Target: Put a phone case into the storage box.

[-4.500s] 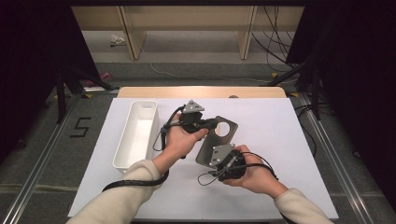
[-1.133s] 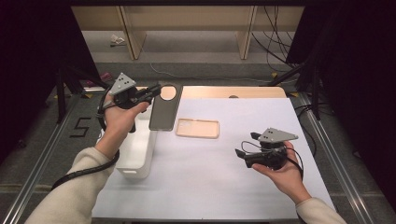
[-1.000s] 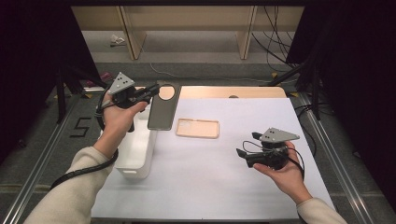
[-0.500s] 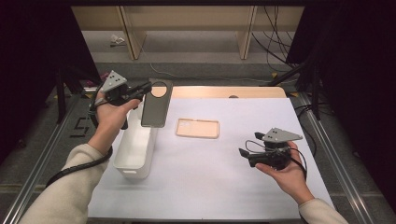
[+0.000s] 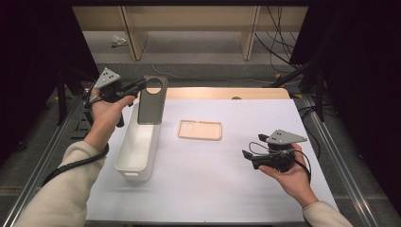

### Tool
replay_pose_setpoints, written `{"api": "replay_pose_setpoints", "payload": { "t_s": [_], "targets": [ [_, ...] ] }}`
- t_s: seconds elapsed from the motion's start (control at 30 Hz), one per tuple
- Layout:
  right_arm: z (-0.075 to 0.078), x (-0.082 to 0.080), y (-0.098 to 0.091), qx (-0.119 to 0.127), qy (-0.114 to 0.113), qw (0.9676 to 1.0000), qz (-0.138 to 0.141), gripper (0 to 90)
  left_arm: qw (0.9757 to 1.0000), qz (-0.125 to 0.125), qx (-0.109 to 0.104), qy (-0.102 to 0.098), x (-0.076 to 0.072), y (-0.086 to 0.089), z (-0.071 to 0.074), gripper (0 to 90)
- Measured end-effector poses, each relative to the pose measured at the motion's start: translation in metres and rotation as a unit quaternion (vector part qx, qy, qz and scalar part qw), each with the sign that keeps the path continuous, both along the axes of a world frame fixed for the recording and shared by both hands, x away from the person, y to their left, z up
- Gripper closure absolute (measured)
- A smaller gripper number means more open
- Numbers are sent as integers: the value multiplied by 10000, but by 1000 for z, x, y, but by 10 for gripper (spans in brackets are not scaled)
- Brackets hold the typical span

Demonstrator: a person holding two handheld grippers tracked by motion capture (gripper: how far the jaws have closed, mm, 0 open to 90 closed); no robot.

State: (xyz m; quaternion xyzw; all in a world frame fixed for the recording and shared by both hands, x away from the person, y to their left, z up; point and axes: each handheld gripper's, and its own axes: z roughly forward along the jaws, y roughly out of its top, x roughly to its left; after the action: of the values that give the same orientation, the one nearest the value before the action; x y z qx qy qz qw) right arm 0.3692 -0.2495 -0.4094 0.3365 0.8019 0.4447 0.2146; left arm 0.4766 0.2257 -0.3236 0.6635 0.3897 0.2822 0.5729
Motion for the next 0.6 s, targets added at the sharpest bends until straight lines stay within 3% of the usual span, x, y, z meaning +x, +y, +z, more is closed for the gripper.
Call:
{"api": "replay_pose_setpoints", "payload": {
  "t_s": [0.6],
  "targets": [
    [0,0,-1,36,6,10000,-10,165,9999,104,25,-1,14,8,2,820]
  ]
}}
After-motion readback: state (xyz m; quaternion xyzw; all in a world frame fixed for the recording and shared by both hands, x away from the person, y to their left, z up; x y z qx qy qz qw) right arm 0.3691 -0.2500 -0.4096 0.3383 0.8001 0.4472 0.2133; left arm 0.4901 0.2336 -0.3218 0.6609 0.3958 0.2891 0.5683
